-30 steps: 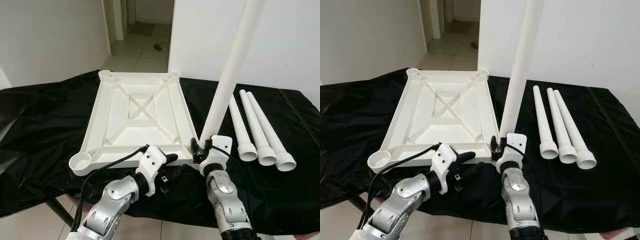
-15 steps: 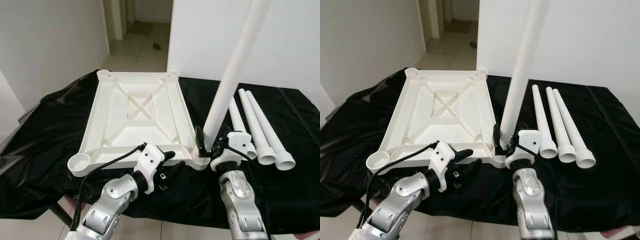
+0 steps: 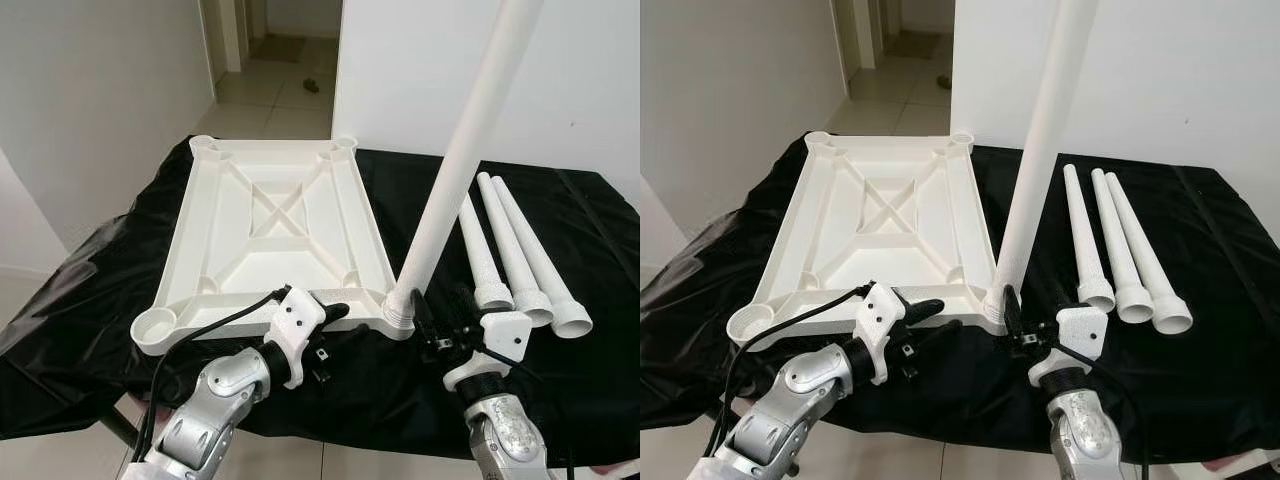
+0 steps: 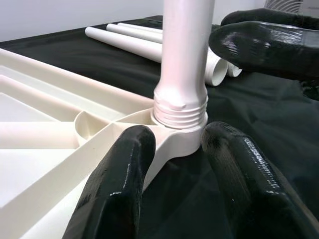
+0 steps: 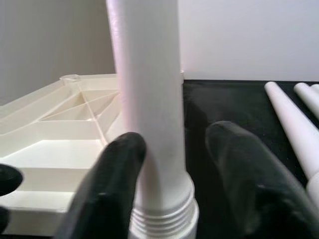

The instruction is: Building children table

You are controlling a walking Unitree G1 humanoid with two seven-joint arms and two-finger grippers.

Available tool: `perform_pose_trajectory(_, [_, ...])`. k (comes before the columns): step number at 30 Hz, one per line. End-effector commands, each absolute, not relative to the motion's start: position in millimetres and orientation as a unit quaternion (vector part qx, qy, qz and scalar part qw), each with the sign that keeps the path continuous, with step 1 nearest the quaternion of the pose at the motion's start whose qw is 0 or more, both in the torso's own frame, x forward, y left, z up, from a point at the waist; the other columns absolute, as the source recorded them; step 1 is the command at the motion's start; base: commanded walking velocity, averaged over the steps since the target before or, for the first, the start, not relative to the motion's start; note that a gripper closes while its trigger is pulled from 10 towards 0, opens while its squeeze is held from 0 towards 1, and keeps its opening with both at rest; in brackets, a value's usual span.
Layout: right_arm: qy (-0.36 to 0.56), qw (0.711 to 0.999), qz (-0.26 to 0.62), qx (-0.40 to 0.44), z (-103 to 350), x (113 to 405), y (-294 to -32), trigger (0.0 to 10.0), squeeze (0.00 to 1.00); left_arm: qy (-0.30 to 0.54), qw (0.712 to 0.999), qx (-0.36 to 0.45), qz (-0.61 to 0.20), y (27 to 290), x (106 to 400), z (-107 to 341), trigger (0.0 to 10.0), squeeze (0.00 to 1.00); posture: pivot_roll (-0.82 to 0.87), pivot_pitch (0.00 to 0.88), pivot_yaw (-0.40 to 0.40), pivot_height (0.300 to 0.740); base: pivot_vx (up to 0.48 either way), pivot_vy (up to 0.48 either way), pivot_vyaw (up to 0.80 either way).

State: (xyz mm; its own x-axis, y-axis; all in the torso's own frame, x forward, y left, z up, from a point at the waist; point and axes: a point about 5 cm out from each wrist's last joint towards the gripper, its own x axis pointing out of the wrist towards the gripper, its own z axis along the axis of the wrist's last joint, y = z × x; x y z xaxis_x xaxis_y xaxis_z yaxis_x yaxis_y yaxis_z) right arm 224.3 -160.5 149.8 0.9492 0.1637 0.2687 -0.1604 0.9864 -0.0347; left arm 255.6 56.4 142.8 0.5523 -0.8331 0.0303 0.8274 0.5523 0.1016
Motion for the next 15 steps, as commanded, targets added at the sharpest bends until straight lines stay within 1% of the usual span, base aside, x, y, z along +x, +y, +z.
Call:
perform_pose_trajectory(1, [-0.142, 0.986, 0.085, -0.005, 152, 223, -161, 0.0, 0.0, -0.036, 0.871, 0.038, -0.488, 56, 254, 143, 10.0, 0.0, 0.01, 0.075, -0.003, 0.74, 0.0, 0.0, 0.0])
perform_pose_trajectory(5, [-0.092, 0.984, 0.146, 0.038, 139, 223, -149, 0.0, 0.0, -0.05, 0.877, 0.048, -0.475, 62, 262, 152, 10.0, 0.0, 0.03, 0.069, -0.022, 0.74, 0.0, 0.0, 0.0])
perform_pose_trajectory(6, [-0.075, 0.982, 0.167, 0.041, 136, 222, -146, 3.2, 0.0, -0.053, 0.878, 0.051, -0.473, 64, 263, 154, 10.0, 0.0, 0.03, 0.069, -0.027, 0.74, 0.0, 0.0, 0.0])
perform_pose_trajectory(7, [-0.065, 0.981, 0.18, 0.041, 134, 221, -144, 10.0, 0.0, -0.055, 0.878, 0.053, -0.472, 64, 263, 155, 10.0, 0.0, 0.03, 0.069, -0.027, 0.74, 0.0, 0.0, 0.0])
perform_pose_trajectory(12, [-0.025, 0.959, 0.271, 0.08, 127, 221, -131, 10.0, 0.0, -0.064, 0.882, 0.06, -0.464, 67, 267, 161, 10.0, 0.0, 0.04, 0.069, -0.033, 0.74, 0.0, 0.0, 0.0])
perform_pose_trajectory(15, [-0.022, 0.952, 0.291, 0.087, 127, 225, -129, 10.0, 0.0, -0.073, 0.883, 0.066, -0.459, 67, 269, 165, 10.0, 0.0, 0.04, 0.069, -0.032, 0.74, 0.0, 0.0, 0.0])
